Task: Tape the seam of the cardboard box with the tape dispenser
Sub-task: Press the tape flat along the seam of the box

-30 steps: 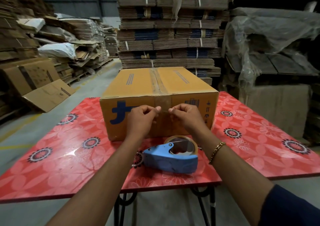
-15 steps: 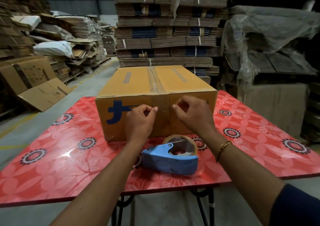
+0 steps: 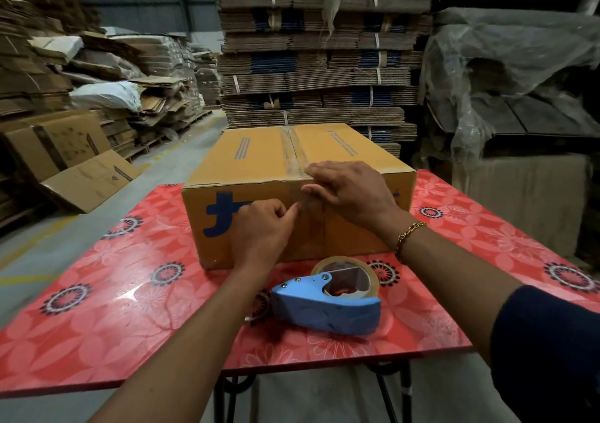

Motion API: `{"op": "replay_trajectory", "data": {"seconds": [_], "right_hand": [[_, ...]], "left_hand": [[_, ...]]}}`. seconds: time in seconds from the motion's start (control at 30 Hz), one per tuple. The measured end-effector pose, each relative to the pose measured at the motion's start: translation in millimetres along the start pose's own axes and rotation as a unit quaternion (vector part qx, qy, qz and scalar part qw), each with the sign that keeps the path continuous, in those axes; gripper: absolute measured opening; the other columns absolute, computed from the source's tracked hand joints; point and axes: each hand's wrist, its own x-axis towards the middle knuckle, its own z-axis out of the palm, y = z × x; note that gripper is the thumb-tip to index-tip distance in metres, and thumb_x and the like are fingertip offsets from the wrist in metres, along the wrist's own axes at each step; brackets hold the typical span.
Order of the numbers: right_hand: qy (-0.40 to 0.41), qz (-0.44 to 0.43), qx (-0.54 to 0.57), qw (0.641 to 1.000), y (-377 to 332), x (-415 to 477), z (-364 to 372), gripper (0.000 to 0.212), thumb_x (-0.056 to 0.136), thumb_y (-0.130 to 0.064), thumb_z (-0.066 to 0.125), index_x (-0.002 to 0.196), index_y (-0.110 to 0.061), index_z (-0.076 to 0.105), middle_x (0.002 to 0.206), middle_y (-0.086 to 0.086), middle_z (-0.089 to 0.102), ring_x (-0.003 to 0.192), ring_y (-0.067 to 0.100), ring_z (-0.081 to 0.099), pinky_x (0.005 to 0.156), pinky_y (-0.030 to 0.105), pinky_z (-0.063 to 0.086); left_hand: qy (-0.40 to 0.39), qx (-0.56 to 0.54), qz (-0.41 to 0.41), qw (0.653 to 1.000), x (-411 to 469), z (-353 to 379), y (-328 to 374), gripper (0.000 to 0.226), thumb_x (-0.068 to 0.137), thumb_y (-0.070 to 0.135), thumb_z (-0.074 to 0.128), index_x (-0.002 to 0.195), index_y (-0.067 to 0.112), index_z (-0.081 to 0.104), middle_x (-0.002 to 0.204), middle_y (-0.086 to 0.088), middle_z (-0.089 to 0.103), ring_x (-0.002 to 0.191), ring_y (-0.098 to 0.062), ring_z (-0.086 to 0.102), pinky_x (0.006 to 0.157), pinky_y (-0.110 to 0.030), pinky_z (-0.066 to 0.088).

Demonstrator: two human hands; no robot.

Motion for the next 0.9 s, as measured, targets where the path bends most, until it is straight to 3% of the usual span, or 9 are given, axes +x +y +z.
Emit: {"op": "replay_trajectory", "data": {"seconds": [0.07,0.17,0.27,0.33,0.43,0.53,0.67,0.9], "right_hand": [[-0.003,0.004,0.0,1.0,-0.7,-0.5,-2.4,0.057,0.095,-0.06,0.041,0.13,-0.024,0.068,0.132,-0.002,0.071,0.121,0.021,0.067,0.09,0.038,0.057],[-0.012,0.003,0.0,1.0,0.6,0.8,-3.3,0.053,0.095,-0.058,0.045,0.13,-0.025,0.068,0.133,-0.003,0.07,0.121,0.021,0.067,0.088,0.037,0.057],[-0.016,0.003,-0.004,1.0,2.7,2.0,-2.1,0.05,0.096,-0.055,0.047,0.131,-0.026,0.067,0.133,-0.002,0.071,0.119,0.024,0.068,0.086,0.04,0.059],[-0.015,0.003,-0.007,1.0,3.6,2.3,-2.4,0.048,0.096,-0.054,0.048,0.132,-0.027,0.067,0.133,-0.003,0.071,0.118,0.024,0.069,0.085,0.041,0.059],[-0.011,-0.006,-0.009,1.0,4.1,2.0,-2.7,0.05,0.096,-0.056,0.047,0.132,-0.027,0.066,0.132,-0.003,0.071,0.117,0.024,0.069,0.083,0.041,0.06],[-0.001,-0.014,0.0,1.0,6.2,1.1,0.6,0.05,0.096,-0.056,0.047,0.131,-0.026,0.067,0.131,-0.003,0.072,0.118,0.023,0.069,0.083,0.04,0.059],[-0.009,-0.03,-0.004,1.0,9.0,1.2,4.5,0.055,0.095,-0.057,0.043,0.134,-0.024,0.064,0.133,-0.002,0.07,0.118,0.024,0.068,0.085,0.04,0.059],[-0.026,-0.046,0.01,0.999,10.9,-0.6,1.9,0.05,0.094,-0.042,0.064,0.138,-0.019,0.06,0.141,0.002,0.065,0.127,0.026,0.063,0.096,0.039,0.052]], "left_hand": [[0.002,0.048,0.011,0.999,-0.8,-6.3,-7.0,0.062,0.083,0.062,0.066,0.048,0.014,0.048,0.044,0.001,0.048,0.05,-0.023,0.056,0.04,-0.029,0.027],[0.044,0.113,0.122,0.985,-1.5,-19.9,-13.3,0.051,0.083,0.058,0.067,0.055,0.019,0.049,0.054,0.002,0.053,0.059,-0.026,0.058,0.047,-0.032,0.038],[0.121,0.122,0.261,0.95,18.5,-33.2,-0.4,0.028,0.091,0.045,0.063,0.085,0.019,0.069,0.086,-0.003,0.067,0.087,-0.027,0.059,0.069,-0.039,0.044],[0.073,0.154,0.315,0.934,37.6,-35.6,5.7,0.035,0.097,0.046,0.053,0.115,0.022,0.072,0.116,0.0,0.072,0.111,-0.025,0.061,0.085,-0.041,0.04],[-0.006,0.158,0.311,0.937,49.5,-27.7,-3.6,0.047,0.101,0.054,0.038,0.124,0.028,0.07,0.128,0.005,0.071,0.116,-0.017,0.066,0.086,-0.039,0.042],[0.027,0.154,0.308,0.939,46.8,-19.5,-12.0,0.043,0.101,0.054,0.042,0.116,0.028,0.073,0.118,0.007,0.075,0.105,-0.017,0.071,0.077,-0.038,0.043],[0.026,0.159,0.307,0.938,47.5,-19.9,-10.8,0.04,0.1,0.053,0.046,0.117,0.028,0.072,0.117,0.006,0.075,0.103,-0.018,0.071,0.077,-0.039,0.043],[-0.029,0.179,0.322,0.929,45.3,-29.8,-13.1,0.042,0.093,0.046,0.052,0.13,0.028,0.062,0.129,0.006,0.07,0.115,-0.018,0.066,0.086,-0.039,0.042]]}}
